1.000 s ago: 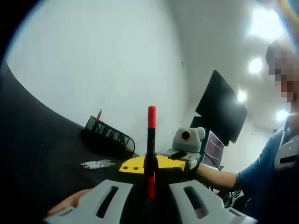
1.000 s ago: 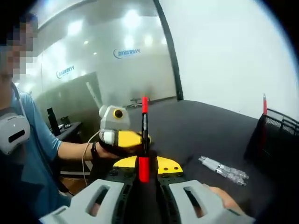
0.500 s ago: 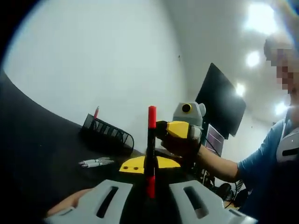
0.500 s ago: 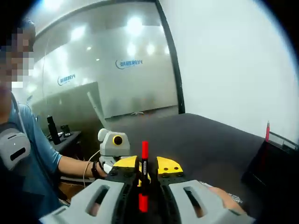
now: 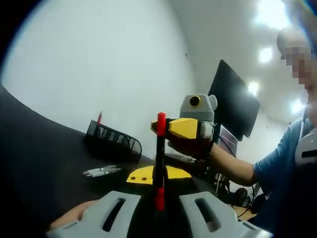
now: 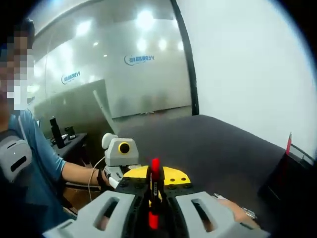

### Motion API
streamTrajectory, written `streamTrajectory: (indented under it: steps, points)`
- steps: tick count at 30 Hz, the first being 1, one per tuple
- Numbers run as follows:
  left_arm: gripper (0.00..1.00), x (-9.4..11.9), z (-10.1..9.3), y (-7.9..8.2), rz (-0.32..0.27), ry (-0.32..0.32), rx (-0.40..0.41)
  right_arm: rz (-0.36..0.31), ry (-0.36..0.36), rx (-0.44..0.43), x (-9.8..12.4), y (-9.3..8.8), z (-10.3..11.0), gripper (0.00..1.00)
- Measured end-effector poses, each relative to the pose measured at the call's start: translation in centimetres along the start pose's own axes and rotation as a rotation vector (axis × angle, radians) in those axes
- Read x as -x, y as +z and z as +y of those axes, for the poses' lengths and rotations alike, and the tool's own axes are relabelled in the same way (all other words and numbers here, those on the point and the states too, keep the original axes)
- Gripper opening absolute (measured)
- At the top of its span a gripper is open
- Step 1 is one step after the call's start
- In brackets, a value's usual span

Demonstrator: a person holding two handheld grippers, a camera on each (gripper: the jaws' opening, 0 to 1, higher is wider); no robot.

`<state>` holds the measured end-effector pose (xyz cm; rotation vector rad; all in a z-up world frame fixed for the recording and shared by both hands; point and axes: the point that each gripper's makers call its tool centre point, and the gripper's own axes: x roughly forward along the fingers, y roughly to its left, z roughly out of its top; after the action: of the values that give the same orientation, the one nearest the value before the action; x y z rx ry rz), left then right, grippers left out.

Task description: Pick up pens and glue sticks and place them into the holder.

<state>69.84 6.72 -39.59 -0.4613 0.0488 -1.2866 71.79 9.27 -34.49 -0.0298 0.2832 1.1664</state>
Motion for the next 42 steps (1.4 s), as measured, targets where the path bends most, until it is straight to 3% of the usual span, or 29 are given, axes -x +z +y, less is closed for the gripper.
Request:
streamTrajectory:
  steps: [16, 22, 27, 36, 42]
  points:
    - [0.08, -0.2, -0.2, -0.4, 0.016, 0.004, -0.041, 0.035, -0.003, -0.014, 0.6, 0.0, 0.0, 0.04]
    - [0.17, -0.4, 0.1, -0.5, 0.011, 0.031, -0.065, 0.019, -0.024, -0.009, 1.6, 1.1, -0.8, 0.03]
    - [0.33, -0.6, 0.3, -0.5, 0.007, 0.04, -0.075, -0.018, -0.067, -0.019, 3.1, 2.5, -2.5, 0.03]
    - [0.38, -0.6, 0.6, -0.4, 0.004, 0.05, -0.078, -0.104, -0.154, -0.038, 6.5, 6.1, -6.4, 0.03]
    - [0.44, -0.7, 0.5, -0.4, 0.001, 0.044, -0.07, -0.141, -0.228, -0.02, 7.9, 7.4, -8.6, 0.03]
